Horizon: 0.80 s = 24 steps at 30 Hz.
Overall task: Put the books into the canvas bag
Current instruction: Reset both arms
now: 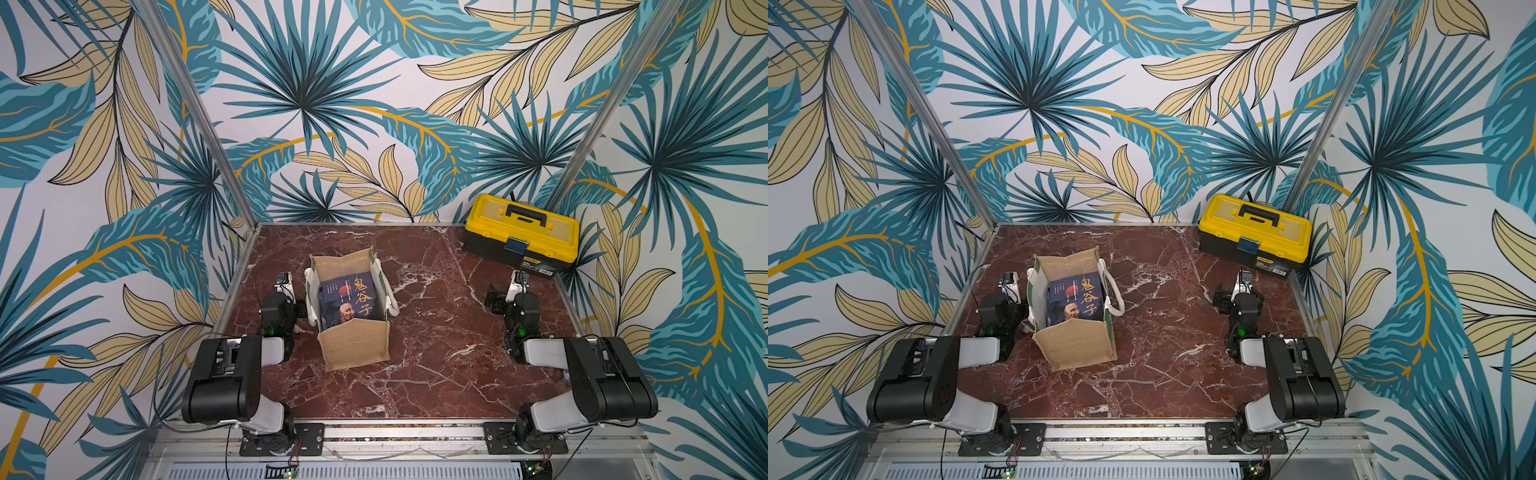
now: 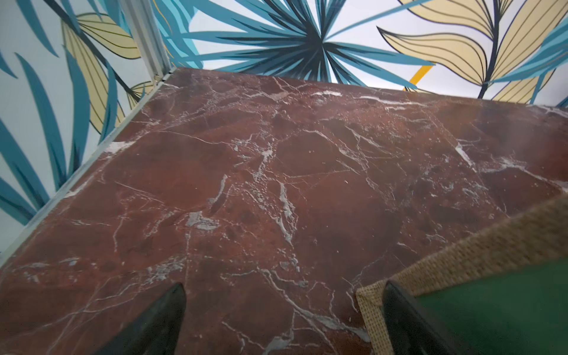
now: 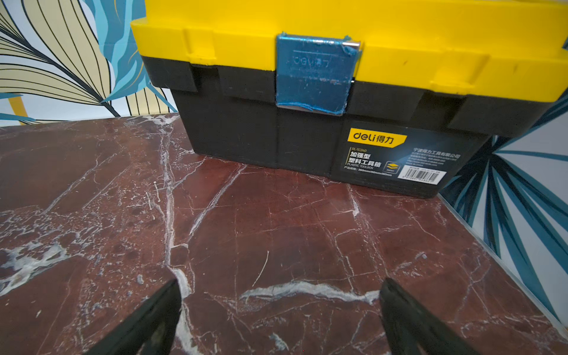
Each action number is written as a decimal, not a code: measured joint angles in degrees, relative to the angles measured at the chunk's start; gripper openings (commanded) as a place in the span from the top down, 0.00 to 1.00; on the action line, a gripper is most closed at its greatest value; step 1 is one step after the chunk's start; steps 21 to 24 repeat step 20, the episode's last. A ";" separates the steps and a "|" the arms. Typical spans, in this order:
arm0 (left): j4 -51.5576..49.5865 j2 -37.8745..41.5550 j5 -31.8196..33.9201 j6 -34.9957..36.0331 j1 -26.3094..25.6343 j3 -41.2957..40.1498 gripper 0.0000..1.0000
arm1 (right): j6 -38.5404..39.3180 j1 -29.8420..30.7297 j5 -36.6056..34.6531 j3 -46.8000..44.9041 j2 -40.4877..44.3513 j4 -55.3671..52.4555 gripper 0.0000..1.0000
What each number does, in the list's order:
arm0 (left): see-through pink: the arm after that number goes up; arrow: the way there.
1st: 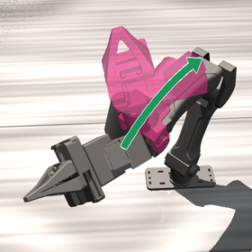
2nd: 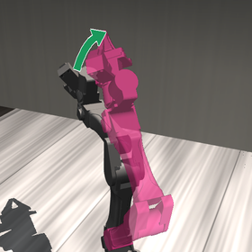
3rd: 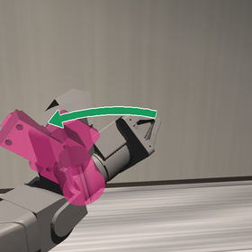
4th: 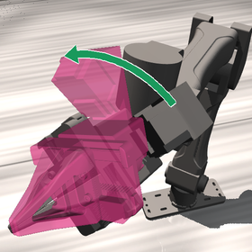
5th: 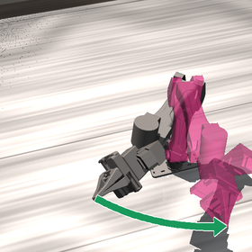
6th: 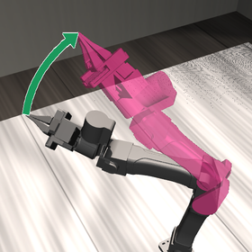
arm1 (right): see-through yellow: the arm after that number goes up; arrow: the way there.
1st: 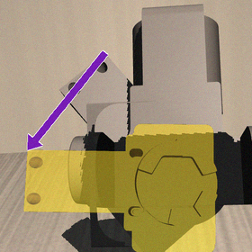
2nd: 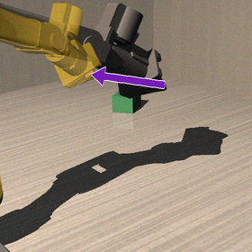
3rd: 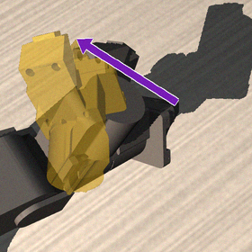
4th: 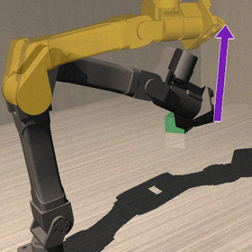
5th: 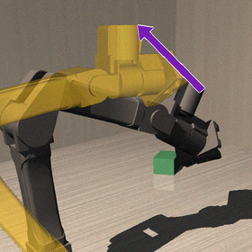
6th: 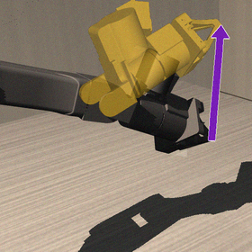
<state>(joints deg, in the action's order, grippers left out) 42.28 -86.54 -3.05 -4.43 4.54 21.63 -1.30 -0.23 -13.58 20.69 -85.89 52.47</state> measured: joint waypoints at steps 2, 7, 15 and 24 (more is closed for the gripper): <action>0.33 -0.22 -0.02 0.39 -0.31 0.00 0.00 | 0.00 0.00 0.00 0.00 0.00 0.00 0.00; 1.25 -0.20 0.07 1.07 -0.66 0.00 0.01 | 0.00 0.00 0.13 0.00 0.00 0.00 0.00; 1.64 -0.20 0.42 1.49 -0.90 0.02 0.00 | 0.00 0.00 0.17 0.00 0.00 -0.02 0.00; 1.64 -0.20 0.46 1.51 -0.96 0.00 0.00 | 0.00 0.00 0.17 0.13 -0.04 0.00 0.00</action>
